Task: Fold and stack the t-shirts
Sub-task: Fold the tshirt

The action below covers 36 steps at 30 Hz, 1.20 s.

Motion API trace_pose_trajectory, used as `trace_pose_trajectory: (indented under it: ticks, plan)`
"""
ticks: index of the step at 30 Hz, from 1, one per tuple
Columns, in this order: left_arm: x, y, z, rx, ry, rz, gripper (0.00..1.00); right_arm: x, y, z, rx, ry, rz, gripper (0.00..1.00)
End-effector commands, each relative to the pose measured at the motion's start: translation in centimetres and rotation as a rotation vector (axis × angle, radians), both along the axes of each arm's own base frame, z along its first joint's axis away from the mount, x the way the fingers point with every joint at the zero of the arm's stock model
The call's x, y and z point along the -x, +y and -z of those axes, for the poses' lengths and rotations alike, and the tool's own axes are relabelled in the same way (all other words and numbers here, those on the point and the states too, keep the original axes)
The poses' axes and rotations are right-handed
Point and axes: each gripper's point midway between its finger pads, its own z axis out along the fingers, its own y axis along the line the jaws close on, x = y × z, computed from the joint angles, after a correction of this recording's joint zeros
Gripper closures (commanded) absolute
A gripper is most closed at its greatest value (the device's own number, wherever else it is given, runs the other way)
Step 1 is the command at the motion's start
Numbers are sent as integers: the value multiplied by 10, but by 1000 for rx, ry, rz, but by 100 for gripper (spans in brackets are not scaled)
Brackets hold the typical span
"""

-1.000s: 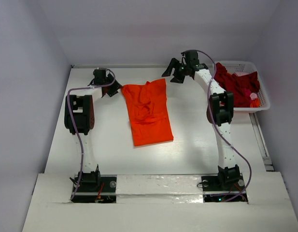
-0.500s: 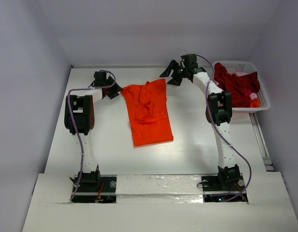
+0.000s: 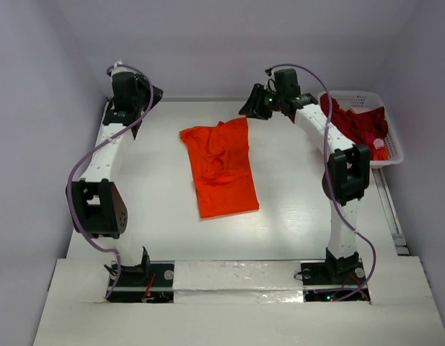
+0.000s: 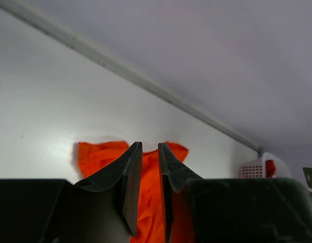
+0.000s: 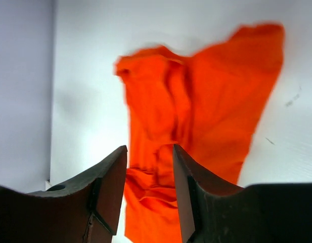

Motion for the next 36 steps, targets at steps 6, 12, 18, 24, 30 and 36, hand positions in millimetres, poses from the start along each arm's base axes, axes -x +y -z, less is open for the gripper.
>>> trace_pose_trajectory:
  ticks: [6, 12, 18, 24, 30, 36]
  plan:
    - [58, -70, 36, -82, 214, 131, 100, 54, 20, 17, 174, 21, -63, 90]
    - [136, -131, 97, -189, 403, 263, 100, 122, 30, 62, 303, 103, -91, 100]
    - [180, -126, 113, -180, 468, 249, 100, 168, 21, 84, 325, 157, -84, 100]
    - [200, -103, 132, -226, 523, 185, 100, 180, 18, 79, 330, 158, -61, 100]
    - [214, -109, 158, -241, 561, 216, 100, 181, 17, 89, 357, 162, -57, 100]
    - [223, -120, 184, -268, 636, 253, 100, 189, 21, 110, 387, 196, -75, 100]
